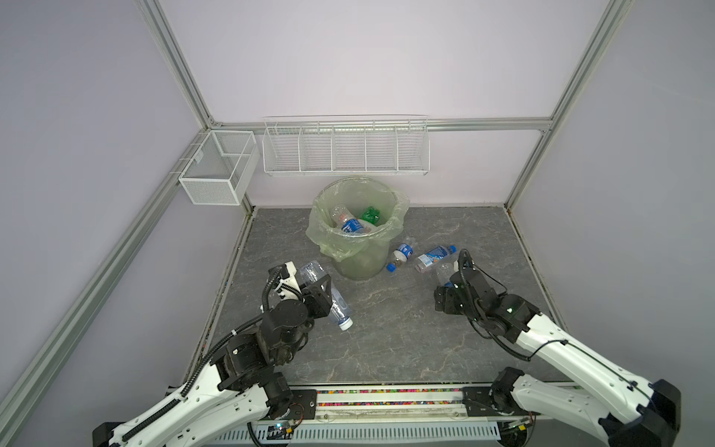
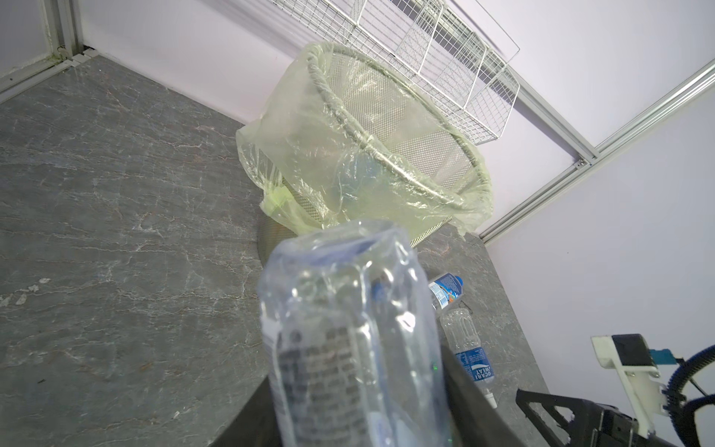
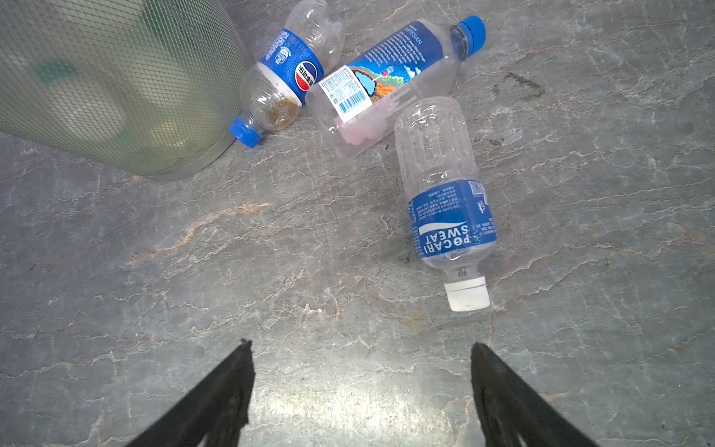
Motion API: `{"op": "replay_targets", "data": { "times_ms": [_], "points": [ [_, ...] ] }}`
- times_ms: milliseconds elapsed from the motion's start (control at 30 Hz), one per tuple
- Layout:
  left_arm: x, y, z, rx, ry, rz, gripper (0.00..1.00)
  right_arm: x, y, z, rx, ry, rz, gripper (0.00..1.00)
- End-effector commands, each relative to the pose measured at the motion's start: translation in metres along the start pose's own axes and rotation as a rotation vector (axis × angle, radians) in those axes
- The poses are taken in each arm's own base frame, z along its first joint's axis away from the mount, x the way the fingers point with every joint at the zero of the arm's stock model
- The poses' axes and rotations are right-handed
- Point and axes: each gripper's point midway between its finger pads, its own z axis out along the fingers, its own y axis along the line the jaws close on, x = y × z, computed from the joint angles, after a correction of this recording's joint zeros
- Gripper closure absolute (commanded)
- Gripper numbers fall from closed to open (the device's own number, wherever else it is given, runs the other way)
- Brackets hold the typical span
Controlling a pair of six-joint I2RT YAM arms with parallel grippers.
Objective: Throw the plastic bottles in the bin
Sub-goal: 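Carry the clear bottle up over the bin with the left gripper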
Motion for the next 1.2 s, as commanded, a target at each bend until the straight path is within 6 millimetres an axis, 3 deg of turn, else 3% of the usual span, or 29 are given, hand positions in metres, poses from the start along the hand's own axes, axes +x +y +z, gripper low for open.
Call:
{"op": "replay_targets", "data": {
  "times_ms": [0,200,367,500,567,600,667,700,767,867,1033,1167],
  "points": [
    [-0.009,-0.003,0.002,-0.010,-0.007,-0.022,0.48,-0.006,0.000,-0.008,-0.017,-0.024,0.010,0.11],
    [-0.039,-0.021,0.033,0.013,0.037,-0.114,0.48,-0.007,-0.004,-0.013,-0.012,-0.037,0.009,0.11],
    [-0.084,-0.058,0.065,0.084,0.041,-0.185,0.49,-0.005,-0.006,-0.014,-0.006,-0.038,0.002,0.11],
    [-0.118,-0.093,0.106,0.103,0.054,-0.203,0.46,-0.005,-0.008,-0.017,-0.004,-0.039,0.006,0.11],
    [-0.130,-0.100,0.139,0.088,0.090,-0.217,0.37,-0.006,-0.009,-0.018,-0.004,-0.044,0.008,0.11],
    [-0.127,-0.096,0.162,0.049,0.131,-0.215,0.24,-0.007,-0.009,-0.020,-0.002,-0.047,0.008,0.11],
    [-0.119,-0.088,0.198,0.013,0.254,-0.259,0.19,-0.008,-0.010,-0.023,-0.002,-0.049,0.007,0.11],
    [-0.116,-0.089,0.206,0.026,0.324,-0.279,0.01,-0.009,-0.009,-0.025,-0.004,-0.049,0.006,0.11],
    [-0.118,-0.091,0.211,0.029,0.337,-0.250,0.01,-0.010,-0.012,-0.029,0.001,-0.053,-0.001,0.11],
    [-0.127,-0.088,0.201,0.036,0.305,-0.223,0.01,-0.010,-0.016,-0.032,0.015,-0.060,-0.009,0.11],
    [-0.147,-0.085,0.164,0.077,0.196,-0.186,0.00,-0.009,-0.019,-0.032,0.022,-0.055,-0.021,0.11],
    [-0.151,-0.082,0.136,0.094,0.157,-0.143,0.00,-0.009,-0.020,-0.030,0.034,-0.035,-0.022,0.11]
  ]
}}
